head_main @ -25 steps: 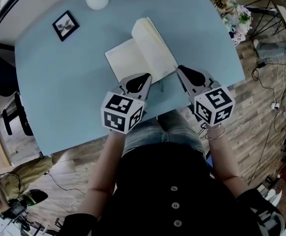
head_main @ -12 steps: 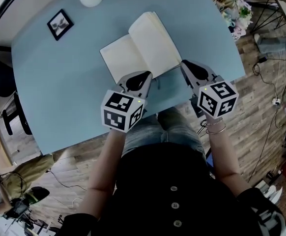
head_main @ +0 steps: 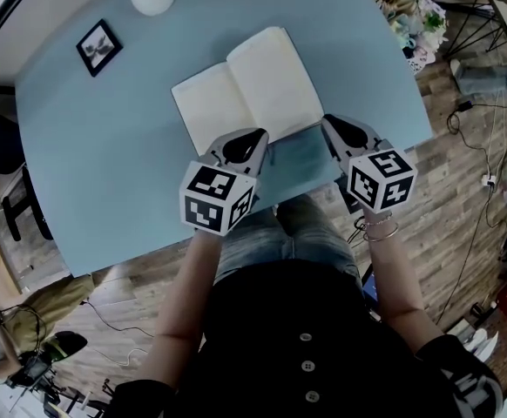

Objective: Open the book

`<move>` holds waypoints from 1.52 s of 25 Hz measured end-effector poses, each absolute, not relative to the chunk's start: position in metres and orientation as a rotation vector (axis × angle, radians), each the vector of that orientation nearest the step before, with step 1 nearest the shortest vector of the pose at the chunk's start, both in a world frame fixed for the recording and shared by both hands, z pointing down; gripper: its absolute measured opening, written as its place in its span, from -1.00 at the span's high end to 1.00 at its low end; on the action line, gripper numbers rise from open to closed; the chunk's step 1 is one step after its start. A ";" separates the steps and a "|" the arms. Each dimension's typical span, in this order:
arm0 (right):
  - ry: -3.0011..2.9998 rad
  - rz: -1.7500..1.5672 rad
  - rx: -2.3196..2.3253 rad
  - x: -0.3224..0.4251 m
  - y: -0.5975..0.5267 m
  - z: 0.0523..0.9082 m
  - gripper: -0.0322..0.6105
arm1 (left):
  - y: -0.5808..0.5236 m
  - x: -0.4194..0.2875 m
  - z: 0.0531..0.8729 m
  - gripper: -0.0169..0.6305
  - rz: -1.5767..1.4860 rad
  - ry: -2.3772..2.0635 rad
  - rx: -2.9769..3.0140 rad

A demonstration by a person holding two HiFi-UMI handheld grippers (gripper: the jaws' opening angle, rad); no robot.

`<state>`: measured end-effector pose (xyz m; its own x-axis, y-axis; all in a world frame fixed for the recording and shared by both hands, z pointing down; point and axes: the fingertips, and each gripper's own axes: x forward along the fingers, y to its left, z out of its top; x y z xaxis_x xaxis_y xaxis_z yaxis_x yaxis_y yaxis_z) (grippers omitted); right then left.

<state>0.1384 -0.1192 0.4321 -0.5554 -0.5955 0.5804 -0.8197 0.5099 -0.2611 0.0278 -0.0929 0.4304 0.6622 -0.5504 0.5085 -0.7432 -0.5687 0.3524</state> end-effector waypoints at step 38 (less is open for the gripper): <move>-2.066 0.670 1.008 0.163 -0.132 0.513 0.83 | -0.107 0.056 0.460 0.91 0.469 -0.987 2.231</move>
